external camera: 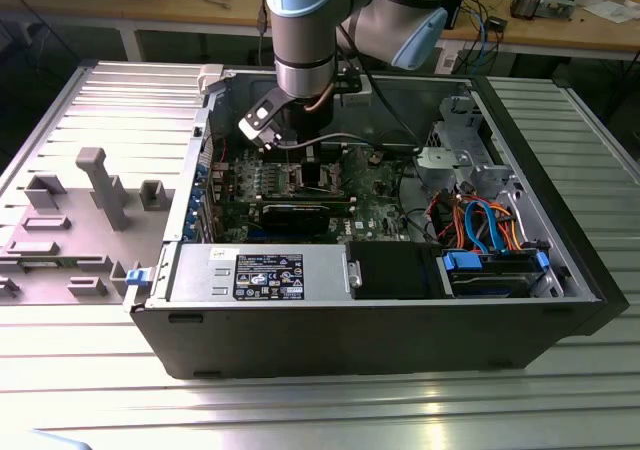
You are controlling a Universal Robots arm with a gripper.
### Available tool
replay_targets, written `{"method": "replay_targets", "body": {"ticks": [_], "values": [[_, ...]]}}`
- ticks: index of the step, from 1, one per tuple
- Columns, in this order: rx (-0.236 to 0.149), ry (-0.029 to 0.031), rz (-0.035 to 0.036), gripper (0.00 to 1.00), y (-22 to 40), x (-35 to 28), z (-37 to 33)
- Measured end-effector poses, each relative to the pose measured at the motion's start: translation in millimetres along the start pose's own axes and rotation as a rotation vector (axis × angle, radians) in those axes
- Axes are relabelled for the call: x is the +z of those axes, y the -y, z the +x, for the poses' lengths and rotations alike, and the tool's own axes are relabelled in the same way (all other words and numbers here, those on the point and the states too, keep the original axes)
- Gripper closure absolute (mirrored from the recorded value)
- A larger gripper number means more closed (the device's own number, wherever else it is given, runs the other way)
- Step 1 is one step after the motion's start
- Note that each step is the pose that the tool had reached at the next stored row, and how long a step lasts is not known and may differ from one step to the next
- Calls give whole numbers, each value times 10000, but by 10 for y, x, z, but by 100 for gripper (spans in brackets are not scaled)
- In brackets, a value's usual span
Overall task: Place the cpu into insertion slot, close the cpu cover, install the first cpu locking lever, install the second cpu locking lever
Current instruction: 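Place the cpu into insertion slot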
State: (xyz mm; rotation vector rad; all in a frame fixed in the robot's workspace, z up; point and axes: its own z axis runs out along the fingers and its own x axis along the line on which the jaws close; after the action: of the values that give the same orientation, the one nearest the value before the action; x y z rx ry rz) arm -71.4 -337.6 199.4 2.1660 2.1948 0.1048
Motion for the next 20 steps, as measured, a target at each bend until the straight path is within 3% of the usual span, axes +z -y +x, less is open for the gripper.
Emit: {"method": "replay_targets", "body": {"ticks": [14, 16, 20], "values": [[141, 55, -5, 46, -13, 17, 1], [142, 56, -3, 38, -14, 19, 0], [142, 56, -3, 38, -21, 27, 8]]}}
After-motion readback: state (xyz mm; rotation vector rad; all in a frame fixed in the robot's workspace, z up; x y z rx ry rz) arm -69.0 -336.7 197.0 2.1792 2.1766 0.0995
